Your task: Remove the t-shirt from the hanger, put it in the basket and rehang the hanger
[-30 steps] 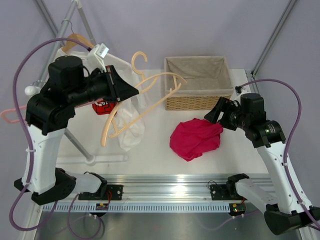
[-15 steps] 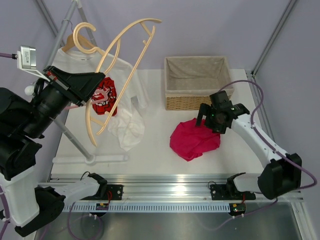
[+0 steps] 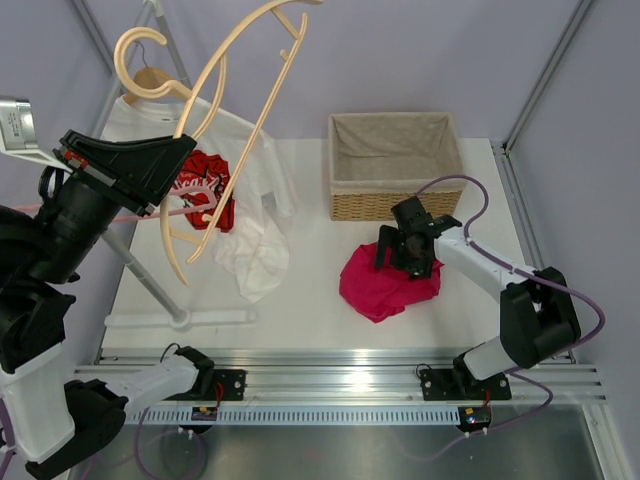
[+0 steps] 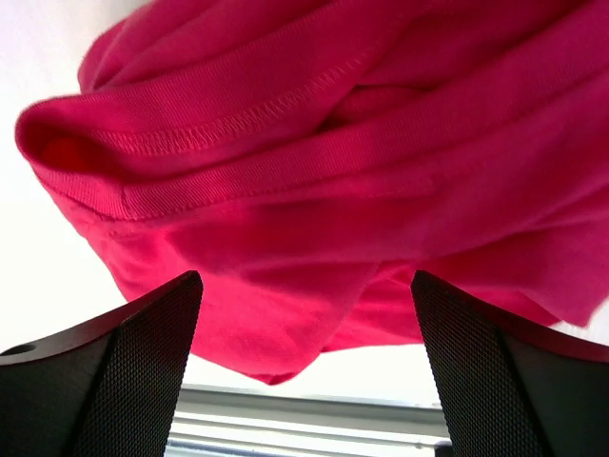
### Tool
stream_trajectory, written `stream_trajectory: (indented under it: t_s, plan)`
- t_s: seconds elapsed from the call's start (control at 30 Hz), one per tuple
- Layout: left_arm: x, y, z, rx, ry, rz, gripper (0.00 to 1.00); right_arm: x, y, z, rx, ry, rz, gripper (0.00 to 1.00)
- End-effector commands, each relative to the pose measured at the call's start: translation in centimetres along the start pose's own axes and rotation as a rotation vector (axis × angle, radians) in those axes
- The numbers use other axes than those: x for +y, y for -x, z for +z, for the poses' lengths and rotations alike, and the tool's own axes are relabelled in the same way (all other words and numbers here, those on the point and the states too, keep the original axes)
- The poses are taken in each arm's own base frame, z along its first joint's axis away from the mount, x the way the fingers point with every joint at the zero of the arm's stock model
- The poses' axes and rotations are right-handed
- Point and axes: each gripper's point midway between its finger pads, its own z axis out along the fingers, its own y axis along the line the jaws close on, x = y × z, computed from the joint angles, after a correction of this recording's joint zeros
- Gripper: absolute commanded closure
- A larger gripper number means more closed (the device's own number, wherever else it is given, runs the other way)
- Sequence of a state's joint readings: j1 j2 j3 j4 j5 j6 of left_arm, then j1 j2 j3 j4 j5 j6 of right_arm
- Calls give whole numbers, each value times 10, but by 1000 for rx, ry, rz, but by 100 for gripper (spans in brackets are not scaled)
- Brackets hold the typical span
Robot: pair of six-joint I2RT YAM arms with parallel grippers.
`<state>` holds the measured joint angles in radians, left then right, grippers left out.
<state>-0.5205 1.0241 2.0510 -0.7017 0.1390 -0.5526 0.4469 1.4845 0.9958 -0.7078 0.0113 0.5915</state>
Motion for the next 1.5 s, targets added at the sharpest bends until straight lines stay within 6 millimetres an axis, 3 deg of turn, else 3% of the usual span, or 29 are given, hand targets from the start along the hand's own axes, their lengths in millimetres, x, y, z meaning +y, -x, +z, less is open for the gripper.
stream_trajectory:
  t_s: [0.0, 0.27, 0.4, 0.5, 0.53, 0.63, 0.67, 0.7, 0.77, 0.8, 0.87, 0.9, 0.93, 0.97, 1.03, 1.07, 1.13, 1.17, 1.3, 1.33, 1.37, 1.4, 1.47]
  plan:
    - [-15, 30, -5, -115, -50, 41, 100, 11, 14, 8, -54, 14, -19, 1]
    - [-3, 31, -2, -132, 0, 78, 100, 29, 11, 33, -13, 8, -60, 1]
    - [1, 33, -5, -142, 27, 88, 100, 32, -1, 54, 35, 28, -33, 15]
    - [6, 33, -5, -145, 53, 100, 100, 34, -3, 57, 36, 47, -16, 49]
    - [8, 35, -6, -149, 61, 104, 100, 33, -2, 57, 32, 44, -16, 72]
    - [10, 34, -6, -146, 72, 104, 100, 41, 8, 43, 3, 74, -53, 100]
    - [11, 34, -6, -146, 75, 106, 100, 41, 7, 35, 12, 71, -67, 100]
    - [13, 37, -7, -159, 92, 103, 100, 54, 26, 11, -48, 113, -88, 100]
    - [15, 40, -9, -175, 109, 109, 100, 59, 41, -26, -99, 123, -106, 100]
    - [15, 42, -10, -179, 108, 113, 100, 76, 73, -73, -225, 176, -117, 100]
    - [15, 45, -11, -193, 115, 116, 100, 71, 96, -122, -329, 133, -104, 100]
    - [15, 47, -13, -200, 116, 114, 100, 75, 120, -169, -436, 141, -101, 100]
    - [14, 48, -14, -203, 116, 116, 100, 77, 130, -193, -486, 144, -97, 100]
    - [14, 49, -15, -209, 117, 113, 100, 89, 152, -237, -585, 188, -92, 100]
    - [12, 51, -16, -217, 110, 113, 100, 84, 169, -270, -664, 153, -69, 100]
    - [11, 53, -17, -222, 107, 108, 100, 88, 190, -305, -770, 167, -54, 100]
    - [11, 53, -17, -225, 109, 107, 100, 91, 212, -335, -878, 163, -36, 100]
    - [13, 55, -18, -234, 123, 111, 100, 93, 232, -361, -975, 158, -21, 100]
    - [19, 58, -19, -247, 154, 123, 100, 104, 290, -417, -1225, 246, 77, 100]
    - [20, 58, -17, -244, 161, 129, 100, 99, 304, -422, -1269, 247, 107, 100]
    - [23, 59, -16, -247, 176, 140, 100, 102, 315, -411, -1264, 263, 125, 100]
    - [25, 60, -16, -249, 188, 145, 100, 103, 328, -417, -1306, 301, 166, 100]
    - [34, 58, -12, -245, 223, 163, 100, 93, 351, -390, -1274, 321, 256, 100]
